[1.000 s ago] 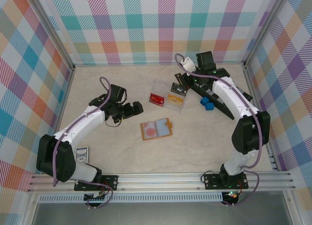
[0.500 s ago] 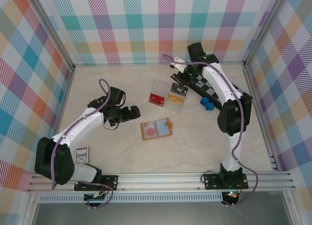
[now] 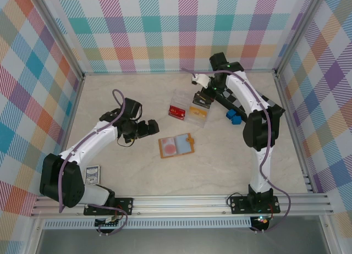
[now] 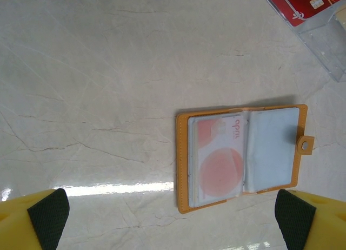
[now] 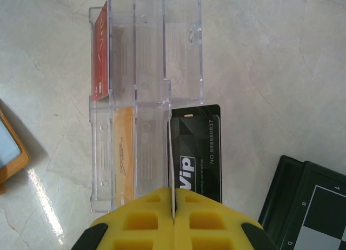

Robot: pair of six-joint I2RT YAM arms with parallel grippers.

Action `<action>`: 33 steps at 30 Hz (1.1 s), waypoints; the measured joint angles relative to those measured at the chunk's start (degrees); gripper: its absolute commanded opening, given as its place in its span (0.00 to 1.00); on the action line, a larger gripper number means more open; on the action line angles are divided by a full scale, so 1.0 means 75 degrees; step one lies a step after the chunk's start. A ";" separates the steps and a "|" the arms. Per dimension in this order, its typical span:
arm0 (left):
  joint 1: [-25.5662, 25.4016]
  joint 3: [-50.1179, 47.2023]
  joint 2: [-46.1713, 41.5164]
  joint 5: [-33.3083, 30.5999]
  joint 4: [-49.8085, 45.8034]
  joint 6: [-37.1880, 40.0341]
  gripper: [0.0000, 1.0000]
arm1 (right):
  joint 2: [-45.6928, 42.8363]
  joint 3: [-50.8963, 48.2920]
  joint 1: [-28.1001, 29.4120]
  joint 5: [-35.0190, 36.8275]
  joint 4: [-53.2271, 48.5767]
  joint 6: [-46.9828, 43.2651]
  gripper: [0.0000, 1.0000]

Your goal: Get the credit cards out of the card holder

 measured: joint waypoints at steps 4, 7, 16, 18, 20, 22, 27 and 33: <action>0.0000 0.0000 0.0000 0.0143 0.0015 -0.0003 1.00 | 0.0073 0.0000 0.0000 0.0134 -0.0055 -0.0157 0.00; 0.0000 0.0000 0.0000 0.0166 0.0015 0.0000 1.00 | 0.0189 0.0009 0.0000 0.0259 -0.0052 -0.0160 0.01; 0.0003 0.0000 0.0020 0.0169 0.0017 0.0000 1.00 | 0.0525 0.0312 0.0000 0.0425 -0.0017 -0.0017 0.12; 0.0000 0.0000 0.0029 0.0172 0.0017 0.0000 1.00 | 0.0525 0.0408 0.0000 0.0443 -0.0012 0.0067 0.12; 0.0003 0.0000 0.0029 0.0172 0.0017 0.0000 1.00 | 0.0525 0.0484 0.0000 0.0443 0.0020 0.0111 0.09; 0.0000 0.0000 0.0029 0.0172 0.0015 0.0000 1.00 | 0.0525 0.0493 0.0000 0.0437 0.0047 0.0152 0.08; 0.0000 0.0000 0.0029 0.0178 0.0017 0.0003 1.00 | 0.0525 0.0493 0.0000 0.0440 0.0128 0.0251 0.00; 0.0000 0.0000 0.0029 0.0224 0.0015 0.0003 1.00 | 0.0525 0.0493 0.0000 0.0437 0.0154 0.0248 0.01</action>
